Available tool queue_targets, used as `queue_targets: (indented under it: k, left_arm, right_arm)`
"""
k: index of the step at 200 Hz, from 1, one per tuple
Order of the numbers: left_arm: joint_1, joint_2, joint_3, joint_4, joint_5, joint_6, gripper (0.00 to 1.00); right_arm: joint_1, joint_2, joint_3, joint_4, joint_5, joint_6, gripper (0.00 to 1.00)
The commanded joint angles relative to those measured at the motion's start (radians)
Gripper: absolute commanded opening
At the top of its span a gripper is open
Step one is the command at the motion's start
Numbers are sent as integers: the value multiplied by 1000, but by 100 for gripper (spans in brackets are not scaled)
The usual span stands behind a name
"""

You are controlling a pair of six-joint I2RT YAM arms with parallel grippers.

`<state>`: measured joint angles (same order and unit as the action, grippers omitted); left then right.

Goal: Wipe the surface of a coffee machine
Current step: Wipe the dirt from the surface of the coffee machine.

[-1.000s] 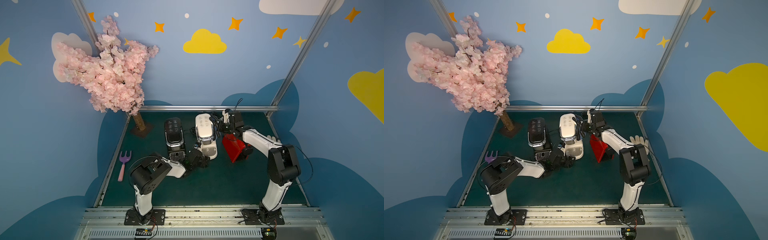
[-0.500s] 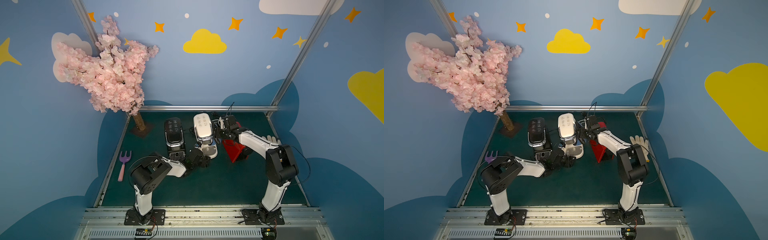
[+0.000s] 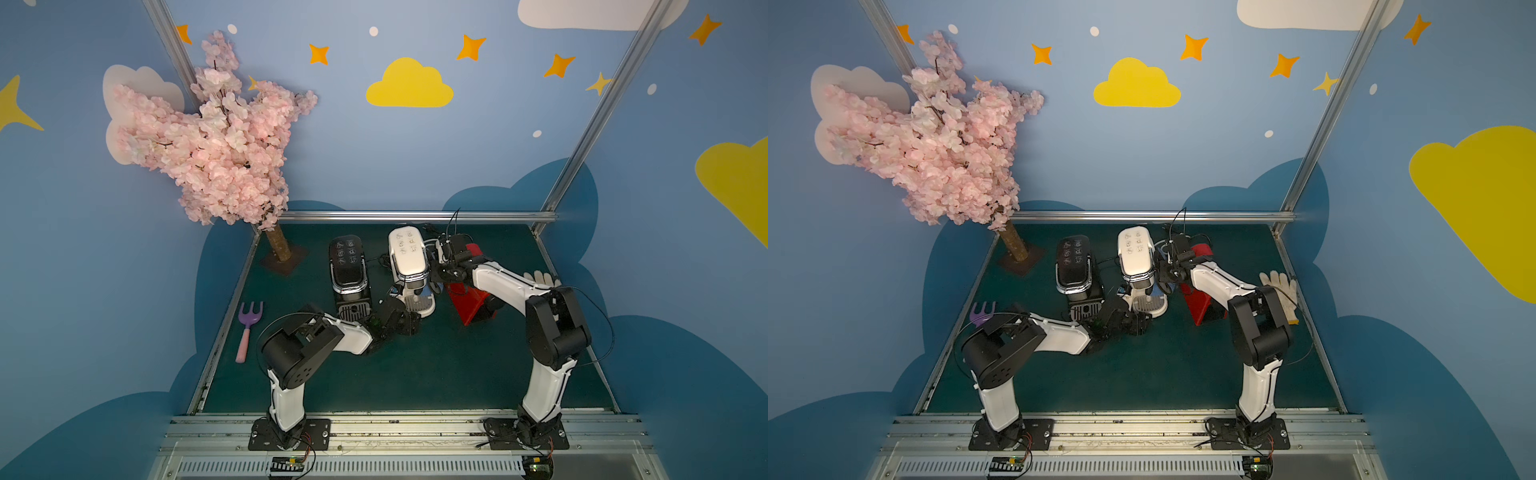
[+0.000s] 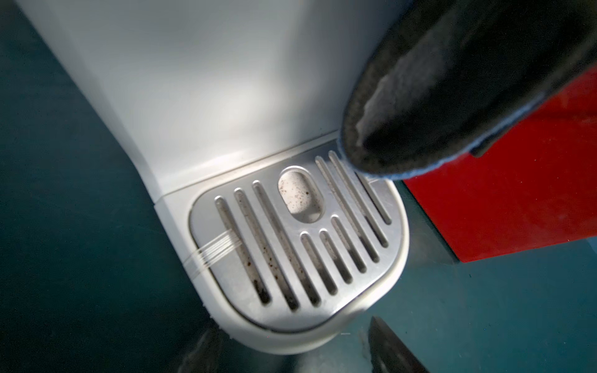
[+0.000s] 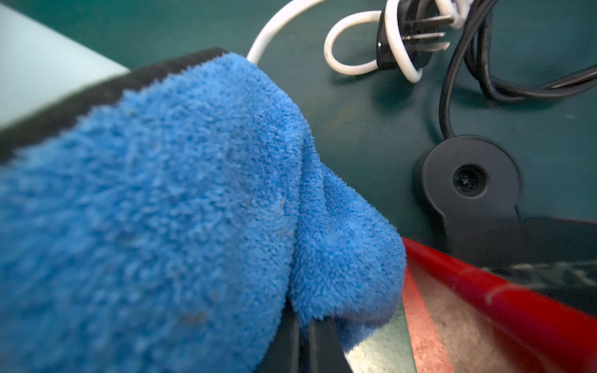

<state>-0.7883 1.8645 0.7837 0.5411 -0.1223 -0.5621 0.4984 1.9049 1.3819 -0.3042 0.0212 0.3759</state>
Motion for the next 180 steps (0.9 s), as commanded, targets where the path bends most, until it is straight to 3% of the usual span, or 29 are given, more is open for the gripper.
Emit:
queue_targets:
  k: [1,99,180]
  left_arm:
    - [-10,12,13,-6,49,1,72]
    - [-9,14,-1,13,50,-7,72]
    - [-9,19,-3,25,55,-15,72]
  right_arm:
    - [57,47,-10,-90,-85,-3,2]
    - [94,11,-71,-95,-56,-14,1]
    - [127,-78,-204,-26,-121,23,1]
